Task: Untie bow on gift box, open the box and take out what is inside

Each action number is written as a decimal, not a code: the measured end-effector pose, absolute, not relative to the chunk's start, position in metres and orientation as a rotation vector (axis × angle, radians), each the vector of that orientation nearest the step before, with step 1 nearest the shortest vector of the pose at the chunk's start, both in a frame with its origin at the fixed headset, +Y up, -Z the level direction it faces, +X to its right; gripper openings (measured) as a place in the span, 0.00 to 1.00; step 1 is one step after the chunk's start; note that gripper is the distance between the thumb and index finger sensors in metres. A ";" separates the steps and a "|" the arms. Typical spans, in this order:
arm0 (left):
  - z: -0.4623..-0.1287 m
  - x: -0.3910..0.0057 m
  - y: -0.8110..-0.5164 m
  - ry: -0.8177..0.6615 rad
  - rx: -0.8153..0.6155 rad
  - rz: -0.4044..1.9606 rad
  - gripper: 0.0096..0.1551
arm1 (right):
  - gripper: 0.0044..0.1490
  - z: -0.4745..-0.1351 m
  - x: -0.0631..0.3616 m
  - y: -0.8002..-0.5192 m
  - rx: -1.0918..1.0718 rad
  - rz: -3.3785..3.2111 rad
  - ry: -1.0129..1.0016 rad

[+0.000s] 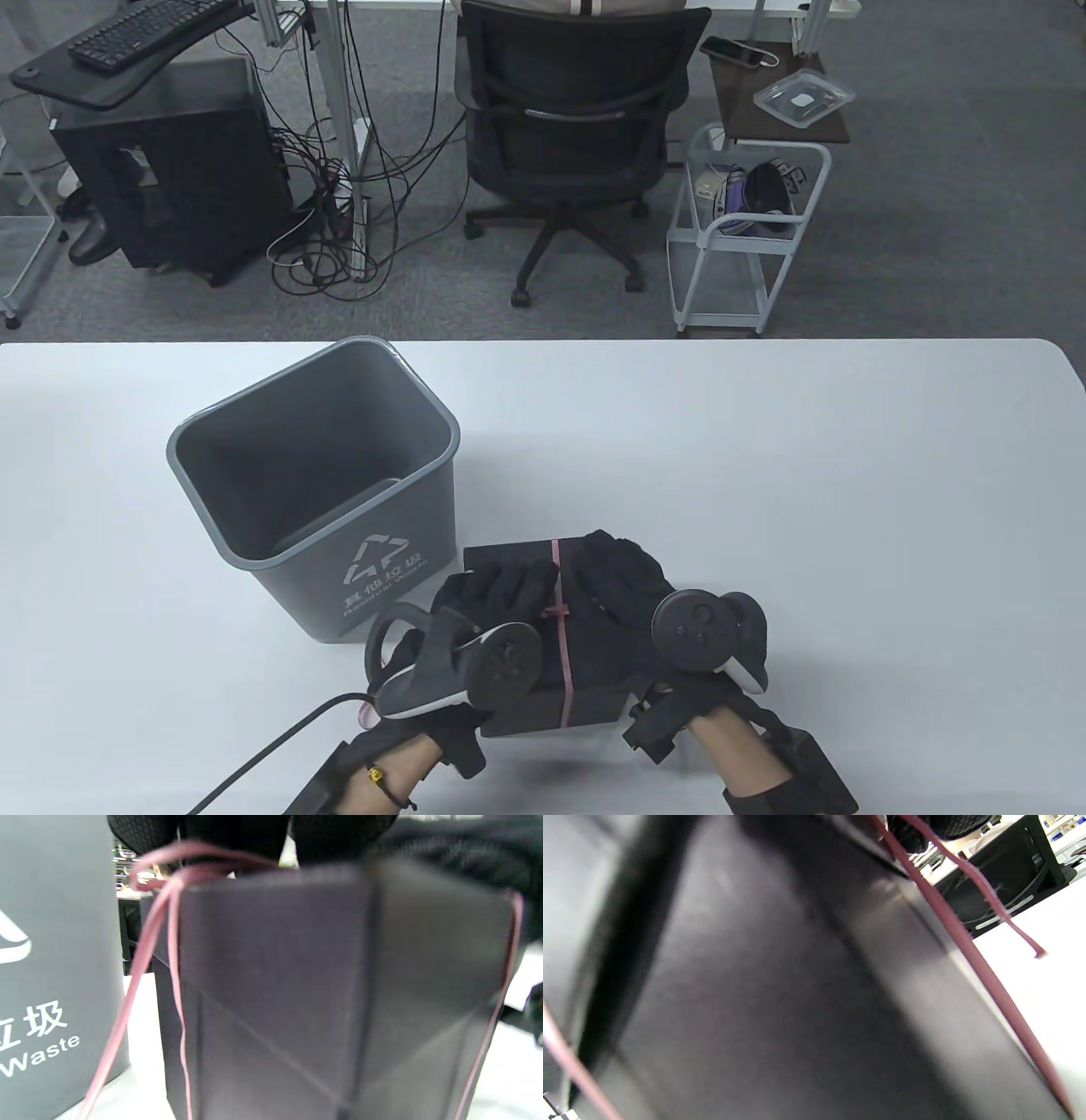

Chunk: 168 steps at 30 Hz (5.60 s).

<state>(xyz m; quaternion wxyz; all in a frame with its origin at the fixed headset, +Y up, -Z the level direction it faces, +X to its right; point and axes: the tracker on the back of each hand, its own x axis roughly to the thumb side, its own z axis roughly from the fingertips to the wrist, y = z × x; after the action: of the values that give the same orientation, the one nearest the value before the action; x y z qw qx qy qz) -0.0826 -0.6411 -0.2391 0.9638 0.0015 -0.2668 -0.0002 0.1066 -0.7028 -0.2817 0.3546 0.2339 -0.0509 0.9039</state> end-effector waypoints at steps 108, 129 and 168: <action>-0.224 -0.190 -0.696 -0.513 0.453 0.279 0.21 | 0.24 -0.261 0.210 -0.641 0.323 2.233 -0.557; -0.230 -0.197 -0.704 -0.455 0.391 0.285 0.21 | 0.29 -0.304 0.300 -0.745 -0.511 2.561 -0.167; -0.212 -0.124 -0.696 -0.412 -0.035 0.386 0.77 | 0.47 -0.250 0.114 -0.712 0.610 2.317 -0.109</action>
<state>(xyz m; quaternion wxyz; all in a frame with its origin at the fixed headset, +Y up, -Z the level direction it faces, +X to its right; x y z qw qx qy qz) -0.1237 -0.6961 -0.2120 0.9603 -0.0174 -0.2032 0.1905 0.1142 -0.7122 -0.2499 0.3632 0.2370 -0.0425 0.9000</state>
